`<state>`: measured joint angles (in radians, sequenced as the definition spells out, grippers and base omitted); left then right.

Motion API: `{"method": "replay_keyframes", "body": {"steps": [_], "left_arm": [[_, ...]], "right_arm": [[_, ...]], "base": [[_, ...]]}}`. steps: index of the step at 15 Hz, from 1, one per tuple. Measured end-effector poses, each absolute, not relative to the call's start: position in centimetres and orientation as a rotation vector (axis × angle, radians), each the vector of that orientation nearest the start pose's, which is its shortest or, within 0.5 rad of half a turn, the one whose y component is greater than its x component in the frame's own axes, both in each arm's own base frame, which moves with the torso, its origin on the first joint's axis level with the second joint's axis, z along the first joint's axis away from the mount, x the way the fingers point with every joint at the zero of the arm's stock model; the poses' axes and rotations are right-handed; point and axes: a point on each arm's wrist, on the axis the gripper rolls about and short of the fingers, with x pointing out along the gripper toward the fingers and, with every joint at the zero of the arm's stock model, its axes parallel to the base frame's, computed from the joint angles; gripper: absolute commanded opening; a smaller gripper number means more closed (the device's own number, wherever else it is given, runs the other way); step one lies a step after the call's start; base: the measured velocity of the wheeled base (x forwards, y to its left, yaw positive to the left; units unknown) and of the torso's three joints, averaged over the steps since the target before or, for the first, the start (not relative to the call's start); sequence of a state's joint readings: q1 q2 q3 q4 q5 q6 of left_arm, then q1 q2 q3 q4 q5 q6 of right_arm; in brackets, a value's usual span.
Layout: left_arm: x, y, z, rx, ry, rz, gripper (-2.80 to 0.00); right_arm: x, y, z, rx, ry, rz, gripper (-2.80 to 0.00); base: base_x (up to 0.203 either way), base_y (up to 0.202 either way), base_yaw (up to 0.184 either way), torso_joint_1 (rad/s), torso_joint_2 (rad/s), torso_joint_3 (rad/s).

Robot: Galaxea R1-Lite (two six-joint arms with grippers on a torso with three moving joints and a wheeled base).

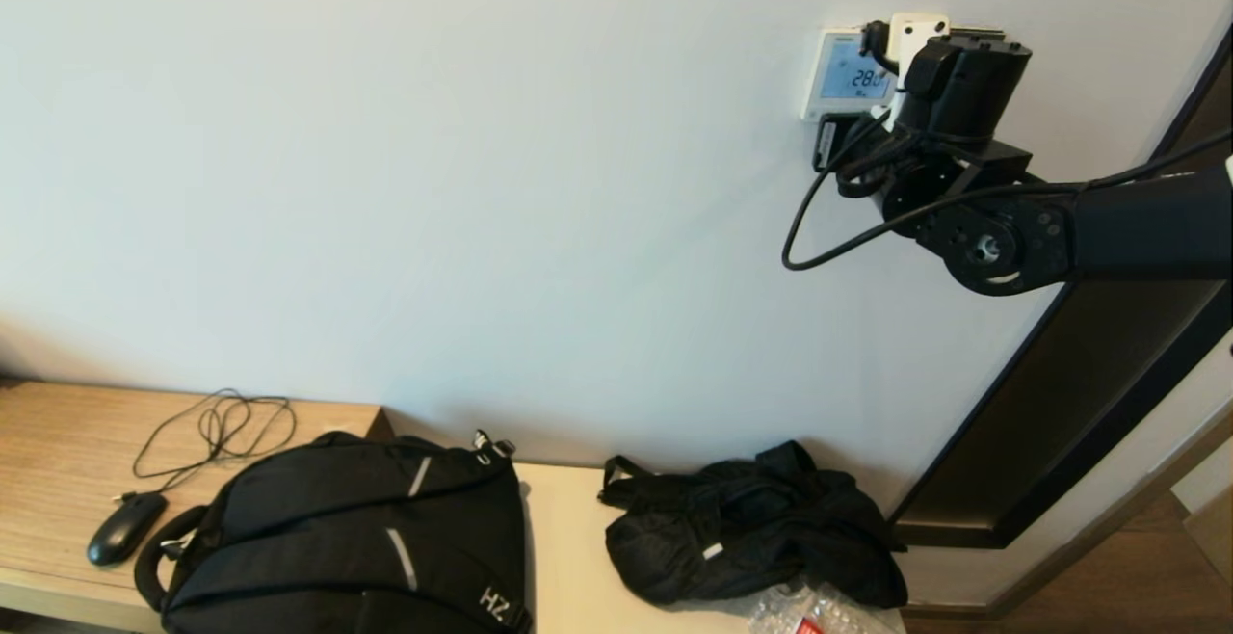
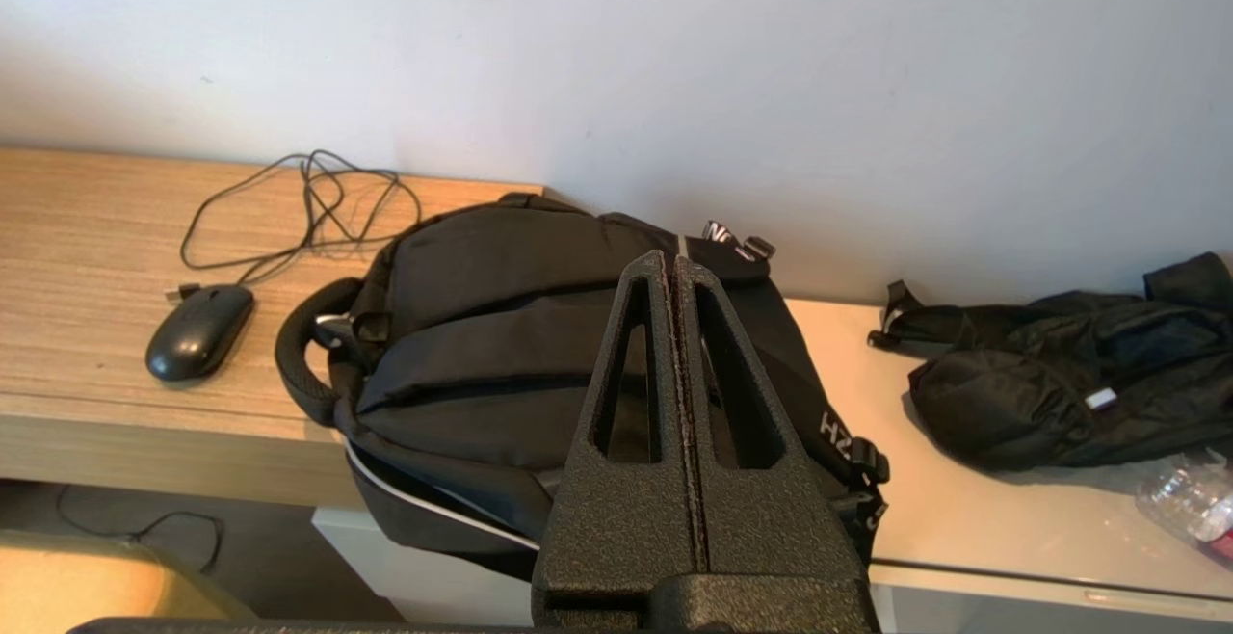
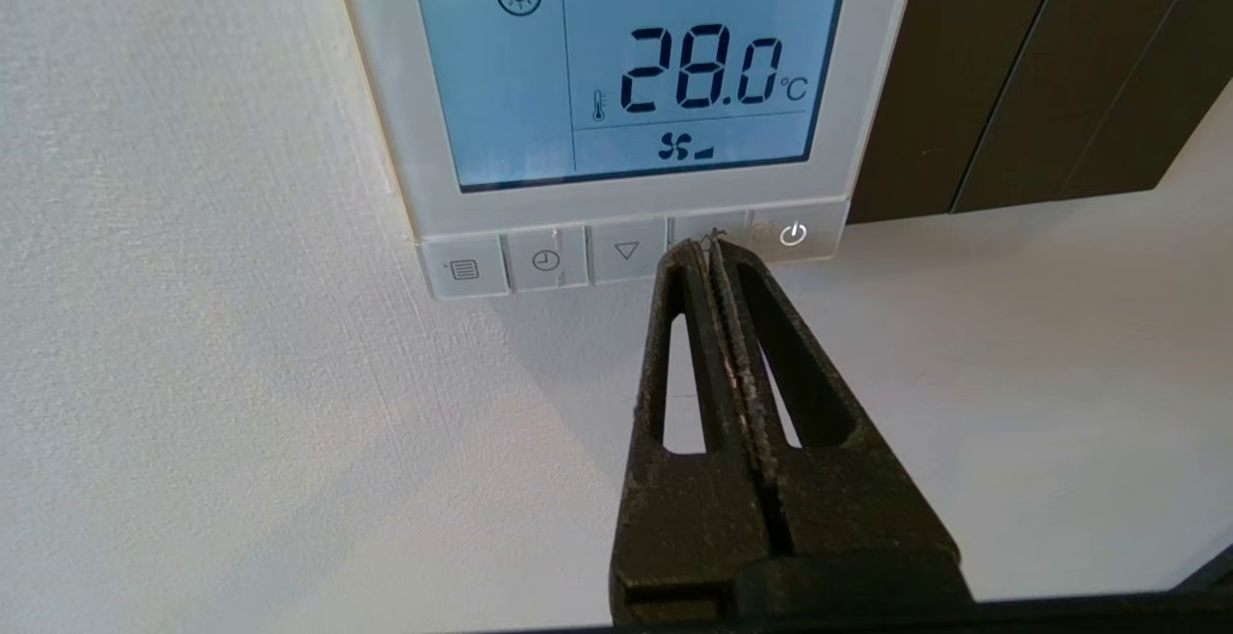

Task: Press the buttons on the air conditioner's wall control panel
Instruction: Press the temperature increase button

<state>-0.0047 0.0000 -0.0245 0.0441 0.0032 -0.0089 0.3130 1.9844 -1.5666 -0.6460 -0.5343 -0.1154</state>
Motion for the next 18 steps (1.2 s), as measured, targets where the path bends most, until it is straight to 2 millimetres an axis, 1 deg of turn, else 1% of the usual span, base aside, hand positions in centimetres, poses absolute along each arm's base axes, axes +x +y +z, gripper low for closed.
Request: {"method": "replay_keyframes", "body": {"steps": [5,8,15,18], "left_arm": [[-2.47,0.02,7.77,-0.009,0.020,-0.002,-2.80],[-2.47,0.02,7.77,-0.009,0.020,-0.001,-2.80],[-2.47,0.02,7.77,-0.008,0.020,-0.002,-2.80],[-2.47,0.02,7.77,-0.009,0.019,-0.002,-2.80]], "right_arm": [[39.77,11.68,28.94,-0.025,-0.186,-0.231,-2.80],[39.91,11.71,29.23,-0.022,-0.192,-0.232,-2.80],[38.96,11.82,29.70,-0.021,-0.195,-0.222,-2.80],[38.97,11.61,29.75,-0.021,-0.196,-0.227,-2.80]], "base": [[0.000,0.000,0.000,0.000,0.00,0.000],[0.000,0.000,0.000,0.000,0.00,0.000],[0.000,0.000,0.000,0.000,0.00,0.000],[0.000,0.000,0.000,0.000,0.00,0.000]]}}
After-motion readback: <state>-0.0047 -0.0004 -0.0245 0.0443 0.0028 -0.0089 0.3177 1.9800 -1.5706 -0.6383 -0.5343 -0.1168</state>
